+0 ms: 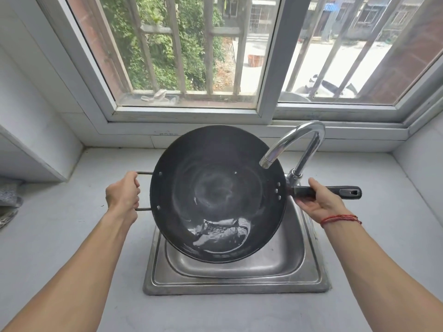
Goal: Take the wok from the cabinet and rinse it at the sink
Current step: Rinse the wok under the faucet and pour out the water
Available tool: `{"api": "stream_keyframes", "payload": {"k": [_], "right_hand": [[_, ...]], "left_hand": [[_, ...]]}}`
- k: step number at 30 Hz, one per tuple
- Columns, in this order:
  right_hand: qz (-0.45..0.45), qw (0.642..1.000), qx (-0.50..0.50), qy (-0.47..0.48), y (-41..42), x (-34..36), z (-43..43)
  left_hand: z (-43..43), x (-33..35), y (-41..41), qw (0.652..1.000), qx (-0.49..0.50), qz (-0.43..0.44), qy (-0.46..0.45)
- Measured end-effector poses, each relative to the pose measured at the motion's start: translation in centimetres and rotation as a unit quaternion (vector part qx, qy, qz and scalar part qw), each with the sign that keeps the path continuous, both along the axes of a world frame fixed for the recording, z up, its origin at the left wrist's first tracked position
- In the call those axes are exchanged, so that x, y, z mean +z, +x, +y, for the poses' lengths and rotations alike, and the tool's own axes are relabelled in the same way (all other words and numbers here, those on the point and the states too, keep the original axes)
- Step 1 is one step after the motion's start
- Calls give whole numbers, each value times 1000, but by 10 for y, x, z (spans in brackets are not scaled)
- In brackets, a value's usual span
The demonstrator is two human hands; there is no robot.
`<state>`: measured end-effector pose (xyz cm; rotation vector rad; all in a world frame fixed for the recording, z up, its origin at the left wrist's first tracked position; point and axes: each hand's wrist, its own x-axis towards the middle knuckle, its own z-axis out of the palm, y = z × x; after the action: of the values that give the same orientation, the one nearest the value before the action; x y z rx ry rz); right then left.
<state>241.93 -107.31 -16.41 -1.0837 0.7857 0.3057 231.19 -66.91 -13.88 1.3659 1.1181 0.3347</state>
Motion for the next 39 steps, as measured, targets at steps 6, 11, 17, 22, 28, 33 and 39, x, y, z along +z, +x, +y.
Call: {"api": "stream_keyframes", "payload": {"k": [6,11,17,22,28,33,39], "right_hand": [[-17,1000,-16,16,2,6,5],[-34,998,-22,51,2,15,8],[-64,993,-9,94,4,19,6],[-89,986,-12,143,8,24,5],[-121,977,-24,176,14,34,7],[-169,965,-17,198,20,29,3],[-185,959,-33,214,24,27,8]], "left_hand": [[-6,4,1,998,53,-12,-34],[-8,-2,1,994,96,-34,-39],[-8,0,2,986,127,-100,-34],[-8,7,4,980,137,-142,-38],[-6,10,7,972,132,-185,-54],[-5,12,10,967,132,-211,-57],[-1,13,13,965,147,-208,-62]]}}
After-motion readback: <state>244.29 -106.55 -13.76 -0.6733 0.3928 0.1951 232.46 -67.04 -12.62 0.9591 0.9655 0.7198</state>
